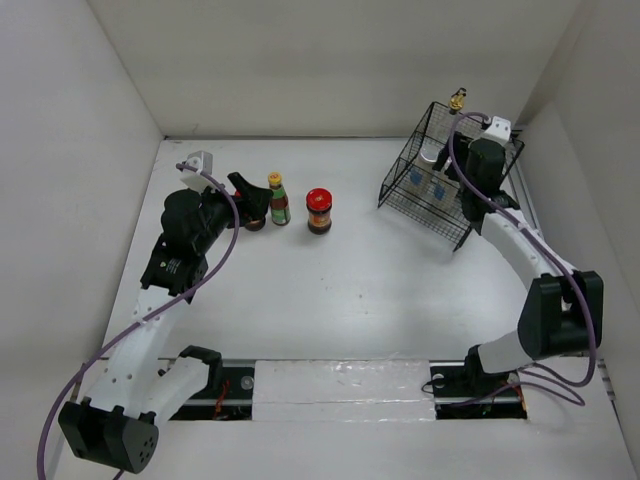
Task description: Organize the condiment bottles
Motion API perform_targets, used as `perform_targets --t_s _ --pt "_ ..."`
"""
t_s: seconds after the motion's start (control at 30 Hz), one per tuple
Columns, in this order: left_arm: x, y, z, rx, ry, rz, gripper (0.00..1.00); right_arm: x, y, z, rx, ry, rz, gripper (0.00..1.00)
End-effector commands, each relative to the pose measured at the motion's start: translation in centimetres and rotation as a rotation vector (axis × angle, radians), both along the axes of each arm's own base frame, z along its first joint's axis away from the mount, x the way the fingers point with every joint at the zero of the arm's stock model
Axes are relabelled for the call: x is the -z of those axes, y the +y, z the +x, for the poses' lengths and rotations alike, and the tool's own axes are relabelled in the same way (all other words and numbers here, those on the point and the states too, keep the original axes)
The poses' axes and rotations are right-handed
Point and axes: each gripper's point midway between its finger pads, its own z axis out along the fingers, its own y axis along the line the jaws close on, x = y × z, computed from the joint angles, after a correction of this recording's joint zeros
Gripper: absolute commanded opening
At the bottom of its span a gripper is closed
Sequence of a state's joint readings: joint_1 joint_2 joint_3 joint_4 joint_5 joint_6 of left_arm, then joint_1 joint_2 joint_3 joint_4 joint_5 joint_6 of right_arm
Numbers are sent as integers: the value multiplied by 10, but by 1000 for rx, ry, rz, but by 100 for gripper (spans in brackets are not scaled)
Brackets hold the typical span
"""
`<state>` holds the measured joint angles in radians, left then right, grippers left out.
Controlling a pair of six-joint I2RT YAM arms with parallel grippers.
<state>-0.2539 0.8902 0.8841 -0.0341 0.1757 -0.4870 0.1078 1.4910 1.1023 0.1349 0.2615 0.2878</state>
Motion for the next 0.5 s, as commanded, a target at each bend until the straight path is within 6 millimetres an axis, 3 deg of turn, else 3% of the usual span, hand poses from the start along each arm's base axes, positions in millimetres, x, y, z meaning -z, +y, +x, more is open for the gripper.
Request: perform_targets --t_s 0.0,0.03,0.1,0.13,0.23,0.27,0.3,0.33,0.4,0.43,0.47 --pt "-27 -2 1 14 -87 -10 78 -74 27 -8 -82 -185 11 78" --pt "-27 -2 1 14 -87 -10 78 -81 37 -10 -118 -204 4 75" --pt "-26 0 2 3 -87 -8 78 -95 78 -17 -269 -238 4 60" --pt "-28 0 -1 3 -89 -8 77 -95 96 -16 -330 -243 -1 44" --pt "-31 8 0 -42 -102 -6 74 -97 179 -29 -623 -255 21 25" --pt "-36 12 -4 -56 -115 -8 74 -83 204 -26 -704 -236 19 25" --pt "-36 16 -2 -82 -116 -5 72 -76 245 -44 -861 -221 40 25" --pt "-41 19 -5 -93 -132 -8 71 -83 266 -49 -933 -240 34 27" --pt "-41 22 -7 -110 -137 -8 71 -63 307 -57 -1052 -214 11 51" --pt "-44 25 -8 -120 -148 -10 70 -60 337 -75 -1139 -208 2 61" --pt "-44 25 -8 -121 -148 -10 70 -69 353 -77 -1169 -230 -13 72"
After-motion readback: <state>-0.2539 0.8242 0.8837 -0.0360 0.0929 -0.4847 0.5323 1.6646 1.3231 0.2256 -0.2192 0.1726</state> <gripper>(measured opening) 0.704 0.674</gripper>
